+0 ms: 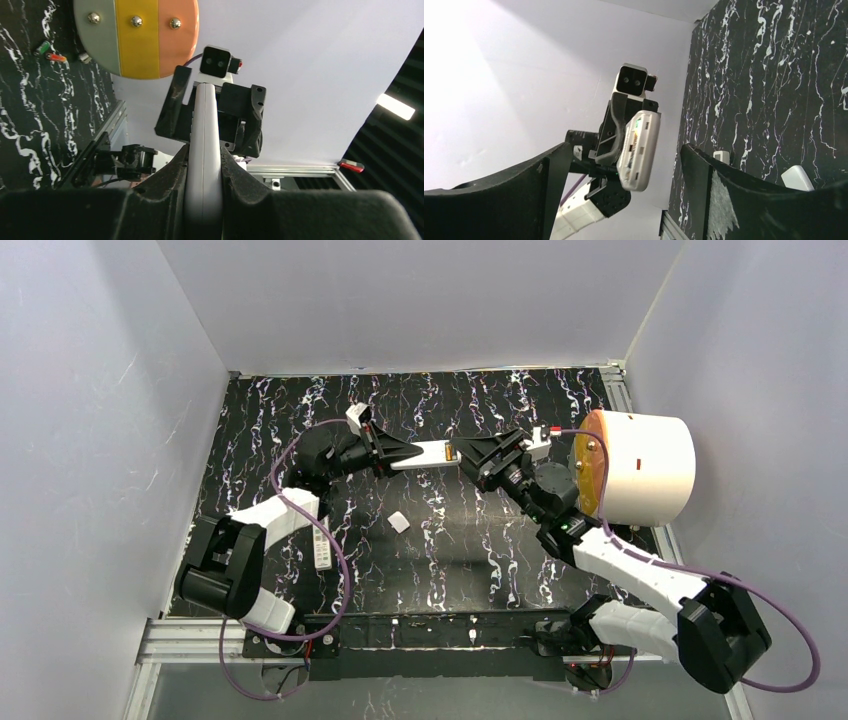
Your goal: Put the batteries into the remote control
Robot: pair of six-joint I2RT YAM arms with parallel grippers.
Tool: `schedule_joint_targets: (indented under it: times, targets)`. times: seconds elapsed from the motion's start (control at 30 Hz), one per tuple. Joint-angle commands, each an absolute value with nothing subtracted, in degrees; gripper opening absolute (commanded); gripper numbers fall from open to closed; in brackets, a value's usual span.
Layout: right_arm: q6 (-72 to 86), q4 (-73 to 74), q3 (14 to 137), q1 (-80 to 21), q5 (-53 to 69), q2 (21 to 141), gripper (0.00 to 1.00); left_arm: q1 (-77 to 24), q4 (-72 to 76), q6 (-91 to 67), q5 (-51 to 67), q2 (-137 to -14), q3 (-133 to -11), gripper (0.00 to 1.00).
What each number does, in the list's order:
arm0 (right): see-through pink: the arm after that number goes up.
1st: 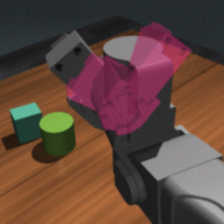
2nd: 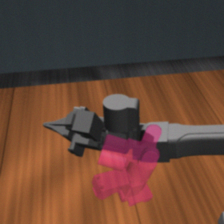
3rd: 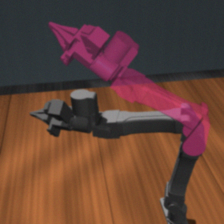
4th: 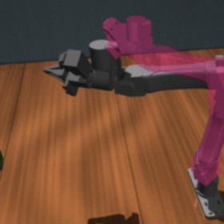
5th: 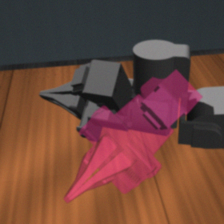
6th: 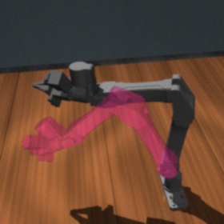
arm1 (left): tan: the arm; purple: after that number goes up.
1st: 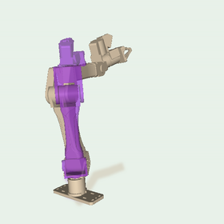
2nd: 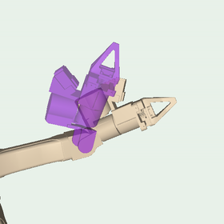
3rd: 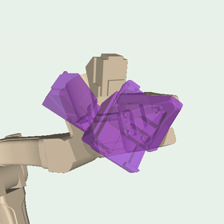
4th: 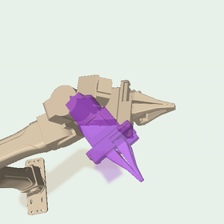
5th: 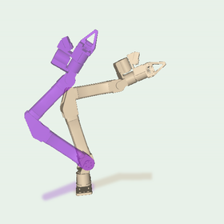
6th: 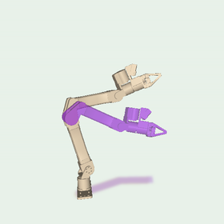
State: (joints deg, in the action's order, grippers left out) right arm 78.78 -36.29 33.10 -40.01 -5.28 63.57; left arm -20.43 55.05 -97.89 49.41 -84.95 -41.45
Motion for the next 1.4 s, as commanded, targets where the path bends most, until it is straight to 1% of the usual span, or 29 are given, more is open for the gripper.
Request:
schedule_joint_targets:
  times: [0.0,0.17,0.27,0.37,0.43,0.53,0.67,0.7,0.8,0.97,1.1,1.17,1.2,1.27,1.37]
  targets:
    - [75.3,-39.8,31.6,-36.5,0.6,60.2,0.87,-17.8,55.0,-91.1,55.0,-83.2,-44.8,0.00]
    - [73.6,-42.5,33.4,-29.1,18.6,63.5,0.82,-16.5,54.9,-88.3,63.6,-84.1,-47.0,0.00]
    - [69.9,-39.6,37.1,-27.5,26.0,66.2,0.80,-16.0,54.9,-87.8,66.7,-84.4,-48.1,0.00]
    - [65.7,-38.7,40.9,-27.5,31.6,68.5,0.81,-15.5,54.8,-87.6,67.8,-84.6,-48.7,0.00]
    - [64.5,-38.8,42.5,-27.5,33.9,69.1,0.82,-15.4,54.8,-87.3,67.9,-84.7,-48.9,0.00]
    - [63.4,-38.6,42.6,-27.6,33.7,68.7,0.86,-15.4,54.5,-87.0,67.7,-85.0,-49.2,0.00]
    - [63.5,-38.6,43.2,-27.6,35.3,69.6,0.85,-15.4,54.5,-86.8,67.6,-85.2,-49.7,0.00]
    - [63.4,-38.6,43.2,-27.7,35.6,69.8,0.84,-15.4,54.4,-86.8,67.6,-85.2,-49.8,0.00]
    - [61.5,-37.4,43.5,-27.9,36.9,70.0,0.75,-15.3,54.2,-86.8,67.5,-85.3,-50.2,0.00]
    - [56.7,-31.6,44.5,-28.6,36.4,69.8,0.58,-15.4,54.1,-86.8,67.2,-85.0,-50.2,0.00]
    - [56.4,-30.8,44.9,-28.6,35.9,70.6,0.44,-15.4,54.0,-86.8,67.5,-84.7,-49.9,0.00]
    - [56.4,-30.5,45.3,-28.7,35.7,71.3,0.34,-15.4,54.0,-86.9,67.5,-84.6,-49.7,0.00]
    - [56.0,-30.0,45.5,-28.7,35.3,71.5,0.31,-15.4,53.9,-86.9,67.5,-84.4,-49.7,0.00]
    - [55.2,-28.9,45.9,-28.7,35.0,71.8,0.29,-15.4,53.9,-86.8,67.4,-84.3,-49.7,0.00]
    - [55.2,-28.9,45.7,-28.7,33.8,71.1,0.32,-15.3,53.8,-86.3,67.3,-83.9,-49.7,0.00]
